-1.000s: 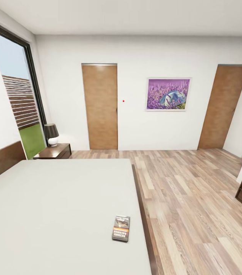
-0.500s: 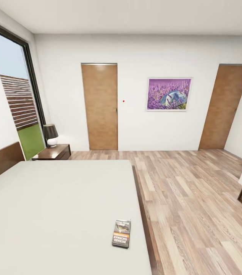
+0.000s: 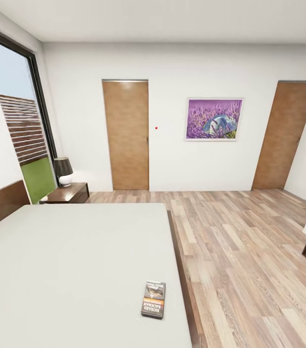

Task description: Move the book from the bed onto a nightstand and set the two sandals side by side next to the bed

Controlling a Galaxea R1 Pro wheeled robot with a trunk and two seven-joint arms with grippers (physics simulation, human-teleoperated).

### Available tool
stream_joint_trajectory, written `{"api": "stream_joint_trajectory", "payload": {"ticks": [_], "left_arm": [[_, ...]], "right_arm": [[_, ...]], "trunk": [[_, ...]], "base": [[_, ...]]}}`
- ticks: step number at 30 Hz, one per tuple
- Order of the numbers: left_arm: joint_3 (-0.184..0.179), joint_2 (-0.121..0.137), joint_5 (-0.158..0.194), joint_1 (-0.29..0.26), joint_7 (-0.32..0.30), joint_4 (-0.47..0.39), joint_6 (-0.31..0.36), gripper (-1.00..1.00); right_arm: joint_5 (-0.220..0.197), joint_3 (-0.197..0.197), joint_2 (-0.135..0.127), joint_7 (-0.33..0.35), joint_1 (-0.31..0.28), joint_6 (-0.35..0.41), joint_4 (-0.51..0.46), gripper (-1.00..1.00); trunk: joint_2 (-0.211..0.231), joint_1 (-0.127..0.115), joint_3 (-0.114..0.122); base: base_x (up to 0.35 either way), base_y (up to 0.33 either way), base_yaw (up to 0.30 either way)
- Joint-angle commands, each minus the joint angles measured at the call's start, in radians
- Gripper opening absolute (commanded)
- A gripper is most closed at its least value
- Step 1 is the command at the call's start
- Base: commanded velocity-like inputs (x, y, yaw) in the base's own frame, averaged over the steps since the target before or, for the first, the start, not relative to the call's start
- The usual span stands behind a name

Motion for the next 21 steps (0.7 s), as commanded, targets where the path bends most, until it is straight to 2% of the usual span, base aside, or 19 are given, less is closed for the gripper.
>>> {"api": "stream_joint_trajectory", "payload": {"ticks": [1,21], "left_arm": [[-0.009,0.0,0.004,0.0,0.004,0.001,-0.003,1.0],[-0.009,0.001,0.004,0.0,0.004,0.001,-0.003,1.0]], "right_arm": [[-0.01,0.008,0.0,0.002,-0.001,-0.001,0.002,1.0],[-0.01,0.008,0.0,0.002,-0.001,-0.001,0.002,1.0]], "trunk": [[-0.001,0.0,0.0],[-0.001,0.0,0.0]], "base": [[0.016,0.0,0.0],[0.003,-0.001,0.0]]}}
